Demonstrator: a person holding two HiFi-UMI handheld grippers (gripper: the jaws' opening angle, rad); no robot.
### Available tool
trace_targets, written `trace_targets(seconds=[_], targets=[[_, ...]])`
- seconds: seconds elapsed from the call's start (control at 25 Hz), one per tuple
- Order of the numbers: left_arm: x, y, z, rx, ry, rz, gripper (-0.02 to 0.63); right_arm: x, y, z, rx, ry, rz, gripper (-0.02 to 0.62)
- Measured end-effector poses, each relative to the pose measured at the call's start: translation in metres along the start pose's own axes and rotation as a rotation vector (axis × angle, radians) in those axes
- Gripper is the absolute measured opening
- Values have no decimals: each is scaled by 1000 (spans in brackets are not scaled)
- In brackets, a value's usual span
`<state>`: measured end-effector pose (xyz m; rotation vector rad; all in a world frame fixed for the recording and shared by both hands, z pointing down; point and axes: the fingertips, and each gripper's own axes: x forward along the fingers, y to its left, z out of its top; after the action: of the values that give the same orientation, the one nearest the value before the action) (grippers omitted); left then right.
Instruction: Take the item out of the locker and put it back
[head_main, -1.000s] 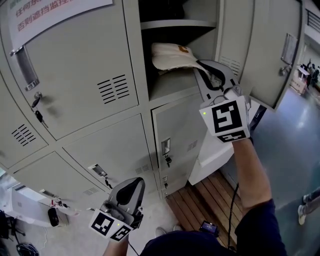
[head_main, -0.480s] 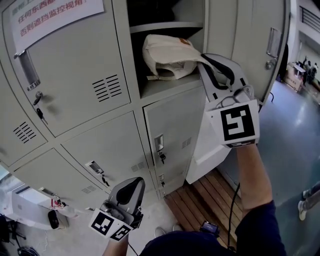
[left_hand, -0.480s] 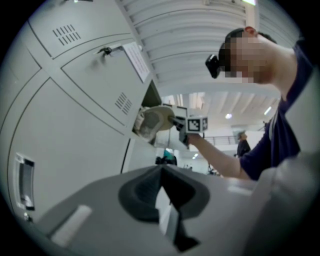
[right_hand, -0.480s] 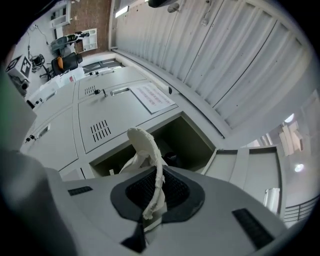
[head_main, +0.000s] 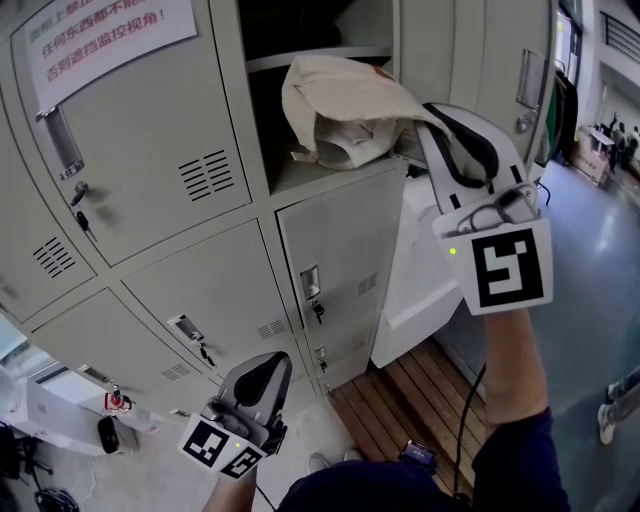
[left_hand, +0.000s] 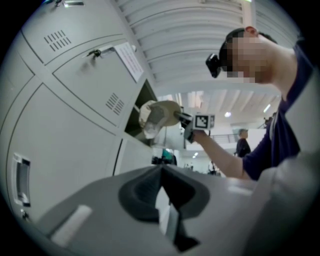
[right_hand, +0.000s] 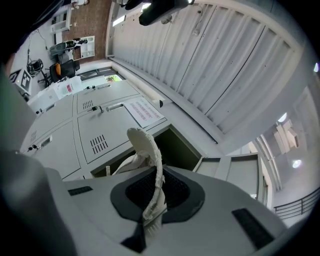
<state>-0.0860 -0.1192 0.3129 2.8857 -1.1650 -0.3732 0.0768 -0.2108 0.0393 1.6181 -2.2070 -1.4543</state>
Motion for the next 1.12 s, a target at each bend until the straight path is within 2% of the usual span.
trace_targets(seconds=[0.24, 0.6, 0.76, 1.12], targets=[[11, -13, -2, 19, 11, 6, 3, -31, -16, -2, 65, -18, -7, 20], [25, -22, -9, 40, 41, 15, 3, -97, -31, 5, 221, -112, 54, 20], [29, -24, -10, 47, 50, 16, 3, -123, -32, 9, 240, -139, 45, 20], [31, -21, -10, 58, 48, 20, 3, -165, -24, 1, 356, -157, 51, 20]])
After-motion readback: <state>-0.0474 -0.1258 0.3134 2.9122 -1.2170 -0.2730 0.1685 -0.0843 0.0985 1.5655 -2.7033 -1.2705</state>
